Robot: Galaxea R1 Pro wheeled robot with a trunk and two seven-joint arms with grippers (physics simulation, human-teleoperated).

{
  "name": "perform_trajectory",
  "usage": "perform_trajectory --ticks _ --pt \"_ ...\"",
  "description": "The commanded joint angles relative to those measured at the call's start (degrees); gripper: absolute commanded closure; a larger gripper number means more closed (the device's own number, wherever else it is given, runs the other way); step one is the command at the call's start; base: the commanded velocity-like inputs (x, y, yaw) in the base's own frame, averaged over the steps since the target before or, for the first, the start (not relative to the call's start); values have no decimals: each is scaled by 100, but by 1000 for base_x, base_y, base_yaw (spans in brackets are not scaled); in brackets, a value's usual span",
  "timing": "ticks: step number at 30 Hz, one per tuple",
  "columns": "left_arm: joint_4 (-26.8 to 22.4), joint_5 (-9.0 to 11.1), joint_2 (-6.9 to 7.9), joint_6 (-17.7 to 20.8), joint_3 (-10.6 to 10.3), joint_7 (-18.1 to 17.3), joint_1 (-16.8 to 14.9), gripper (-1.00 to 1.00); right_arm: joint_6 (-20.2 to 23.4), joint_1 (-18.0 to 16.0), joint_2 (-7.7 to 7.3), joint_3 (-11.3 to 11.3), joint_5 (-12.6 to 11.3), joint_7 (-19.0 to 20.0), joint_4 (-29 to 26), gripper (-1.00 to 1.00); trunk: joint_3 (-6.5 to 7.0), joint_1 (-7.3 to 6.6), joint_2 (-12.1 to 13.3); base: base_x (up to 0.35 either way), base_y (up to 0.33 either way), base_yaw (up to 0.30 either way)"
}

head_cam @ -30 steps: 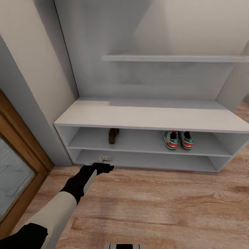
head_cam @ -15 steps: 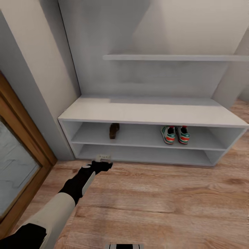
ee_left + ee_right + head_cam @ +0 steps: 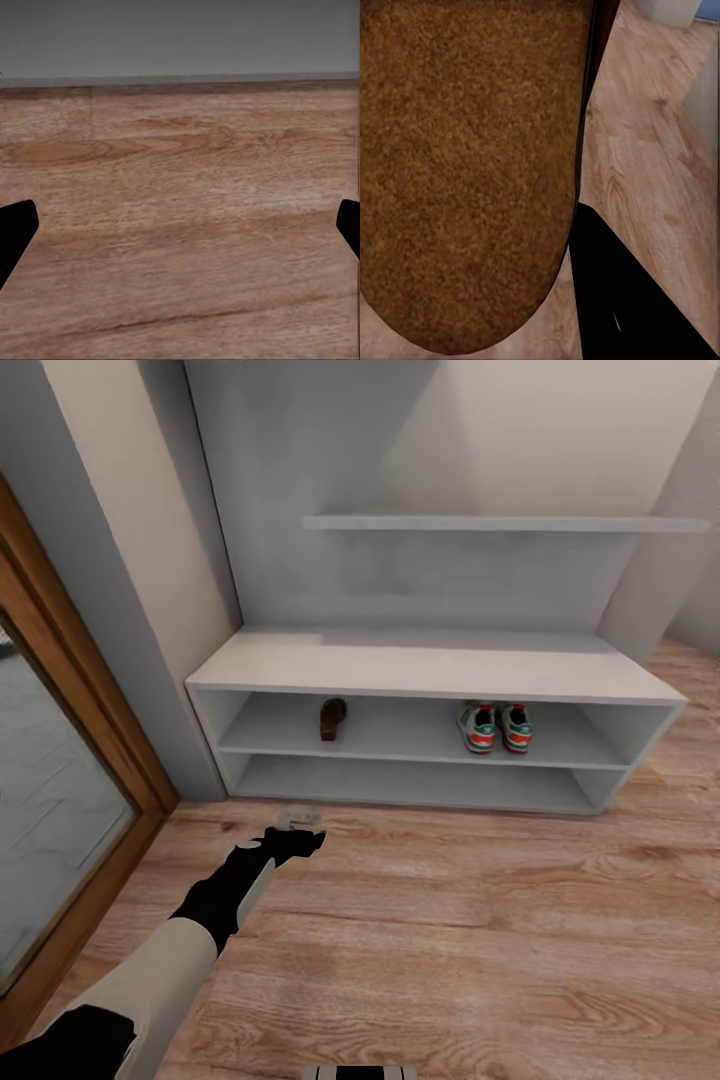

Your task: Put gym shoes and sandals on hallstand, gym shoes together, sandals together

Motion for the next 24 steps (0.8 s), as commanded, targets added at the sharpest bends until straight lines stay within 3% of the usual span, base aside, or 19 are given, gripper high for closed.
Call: perform_trajectory --ticks 1,13,15,17,20,22,24 --pt "-8 59 4 33 -11 5 -2 -100 25 -7 -1 0 5 -12 -5 100 -5 -3 -2 -121 0 0" --pt "-7 59 8 33 -9 4 -2 -100 25 -8 -1 -5 5 -12 -5 100 -5 -3 -2 37 50 0" --pt "-7 64 43 31 -5 -8 -2 -100 25 -7 -1 -6 5 -12 -5 100 -5 -3 -2 13 14 0" --pt "-7 105 184 -27 -4 -113 -2 -100 23 -7 -1 -10 5 -12 -5 100 -5 -3 -2 5 6 0" --pt "5 484 561 -384 2 -829 3 -100 18 -7 -1 -21 0 -7 1 100 -5 -3 -2 2 2 0" --pt "129 904 963 -757 -1 -1722 7 -100 17 -8 -1 -23 -3 -5 24 100 -5 -3 -2 0 0 0" --pt "398 1348 1342 -1190 0 -2856 20 -100 18 -7 -1 -24 -4 -4 40 100 -5 -3 -2 0 0 0"
